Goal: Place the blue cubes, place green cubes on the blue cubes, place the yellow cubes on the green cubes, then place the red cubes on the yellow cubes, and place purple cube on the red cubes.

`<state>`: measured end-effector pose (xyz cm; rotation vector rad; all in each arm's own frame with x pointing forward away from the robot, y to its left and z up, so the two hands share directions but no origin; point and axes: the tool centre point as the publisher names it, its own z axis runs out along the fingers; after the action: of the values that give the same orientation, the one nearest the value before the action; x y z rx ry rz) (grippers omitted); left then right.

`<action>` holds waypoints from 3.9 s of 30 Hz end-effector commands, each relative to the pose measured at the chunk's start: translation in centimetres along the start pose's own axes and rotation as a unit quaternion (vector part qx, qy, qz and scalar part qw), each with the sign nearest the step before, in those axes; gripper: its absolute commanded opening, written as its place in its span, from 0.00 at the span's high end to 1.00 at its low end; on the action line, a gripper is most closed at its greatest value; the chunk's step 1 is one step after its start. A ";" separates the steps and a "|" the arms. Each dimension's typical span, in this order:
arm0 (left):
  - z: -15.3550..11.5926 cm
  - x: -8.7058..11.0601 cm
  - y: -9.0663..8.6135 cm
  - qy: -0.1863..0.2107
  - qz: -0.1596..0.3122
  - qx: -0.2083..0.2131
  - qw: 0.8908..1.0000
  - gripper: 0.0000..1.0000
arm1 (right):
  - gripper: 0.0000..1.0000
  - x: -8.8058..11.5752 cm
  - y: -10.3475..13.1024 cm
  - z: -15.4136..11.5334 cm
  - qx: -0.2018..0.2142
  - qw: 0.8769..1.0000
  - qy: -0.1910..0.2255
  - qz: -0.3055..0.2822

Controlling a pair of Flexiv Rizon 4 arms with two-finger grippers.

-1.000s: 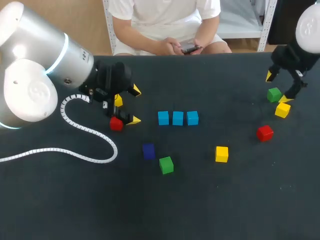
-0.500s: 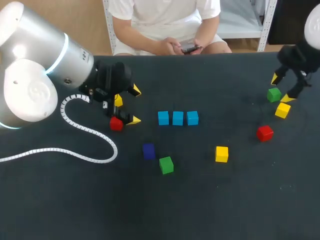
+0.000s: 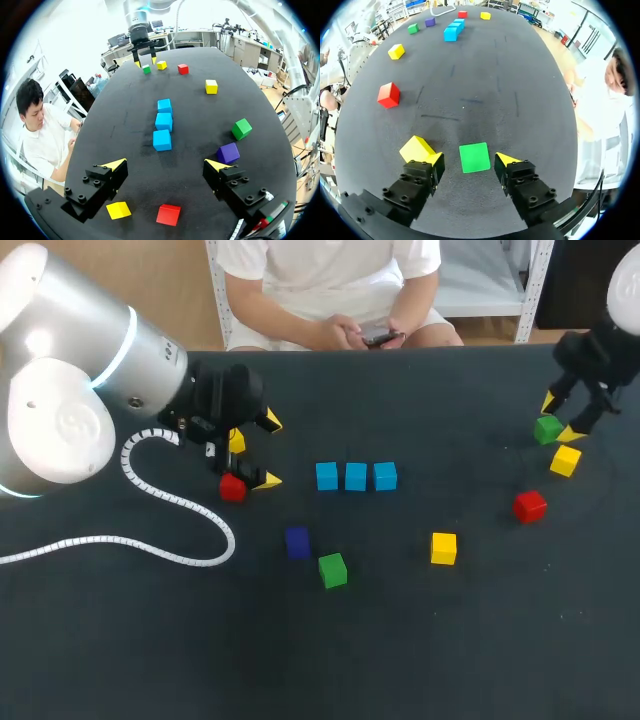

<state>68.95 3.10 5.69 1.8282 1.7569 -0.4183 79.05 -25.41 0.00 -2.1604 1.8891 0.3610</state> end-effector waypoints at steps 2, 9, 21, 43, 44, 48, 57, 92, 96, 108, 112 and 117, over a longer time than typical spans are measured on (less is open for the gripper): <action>0.0 0.1 0.1 -0.002 0.001 0.001 1.000 0.00 | 0.64 0.0 -0.1 0.1 -0.003 1.000 -0.003 -0.003; 0.0 0.1 0.1 -0.002 0.001 0.001 1.000 0.00 | 1.00 0.1 0.3 0.0 -0.005 1.000 -0.008 -0.005; 0.0 0.1 0.1 -0.002 0.001 0.001 1.000 0.00 | 1.00 -0.9 0.6 0.0 -0.006 1.000 -0.024 -0.002; 0.0 0.1 0.1 -0.002 0.001 0.001 1.000 0.00 | 1.00 -8.3 2.1 -3.4 -0.009 0.996 -0.013 0.083; 0.0 0.1 0.1 -0.002 0.001 0.001 1.000 0.00 | 1.00 -8.6 2.3 -3.5 -0.009 0.996 -0.011 0.085; 0.0 0.1 0.1 -0.002 0.001 0.001 1.000 0.00 | 1.00 -10.1 3.1 -4.1 0.000 0.995 -0.006 0.095; 0.0 0.1 0.1 -0.002 0.001 0.001 1.000 0.00 | 1.00 -12.9 4.5 -4.7 0.001 0.996 -0.025 0.088; 0.0 0.1 0.1 -0.002 0.001 0.001 1.000 0.00 | 1.00 -18.6 6.3 -4.7 -0.024 0.997 -0.065 0.024; 0.0 0.1 0.1 -0.002 0.001 0.001 1.000 0.00 | 1.00 -18.6 6.3 -4.7 -0.024 0.997 -0.065 0.024; 0.0 0.1 0.1 -0.002 0.001 0.001 1.000 0.00 | 1.00 -21.8 8.4 -4.8 -0.035 0.998 -0.053 0.004; 0.0 0.1 0.1 -0.002 0.001 0.001 1.000 0.00 | 1.00 -23.5 9.2 -4.0 -0.042 0.999 -0.031 -0.001; 0.0 0.1 0.1 -0.002 0.001 0.001 1.000 0.00 | 1.00 -25.4 10.1 -2.5 -0.060 0.998 -0.032 -0.002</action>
<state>68.95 3.10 5.69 1.8282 1.7569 -0.4183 66.05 -4.99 11.46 -2.1943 1.8689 0.5617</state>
